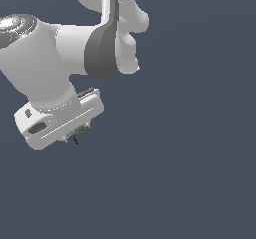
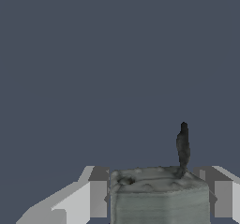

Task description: Pick up the object and move it to a goal position.

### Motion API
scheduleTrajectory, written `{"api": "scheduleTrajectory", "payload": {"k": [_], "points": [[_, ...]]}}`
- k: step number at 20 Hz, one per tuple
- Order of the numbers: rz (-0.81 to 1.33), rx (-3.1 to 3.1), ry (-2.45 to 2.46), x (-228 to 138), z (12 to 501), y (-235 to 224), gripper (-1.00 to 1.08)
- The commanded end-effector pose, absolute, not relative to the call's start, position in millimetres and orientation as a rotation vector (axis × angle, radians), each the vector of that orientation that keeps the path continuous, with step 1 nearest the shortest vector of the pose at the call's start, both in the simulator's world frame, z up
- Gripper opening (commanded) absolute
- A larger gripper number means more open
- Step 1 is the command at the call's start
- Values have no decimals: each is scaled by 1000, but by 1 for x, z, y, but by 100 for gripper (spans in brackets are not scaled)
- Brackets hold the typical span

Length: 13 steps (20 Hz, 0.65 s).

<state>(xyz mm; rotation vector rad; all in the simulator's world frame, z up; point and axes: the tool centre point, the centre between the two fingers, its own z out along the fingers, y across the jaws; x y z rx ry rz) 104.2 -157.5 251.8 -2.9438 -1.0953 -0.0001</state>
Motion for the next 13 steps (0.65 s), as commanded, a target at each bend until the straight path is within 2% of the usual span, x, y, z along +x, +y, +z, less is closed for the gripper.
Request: {"api": "scheduleTrajectory", "payload": {"k": [1, 13], "points": [[0, -2944, -1096, 109, 257, -163, -100], [0, -2944, -1096, 117, 266, -171, -100]]}}
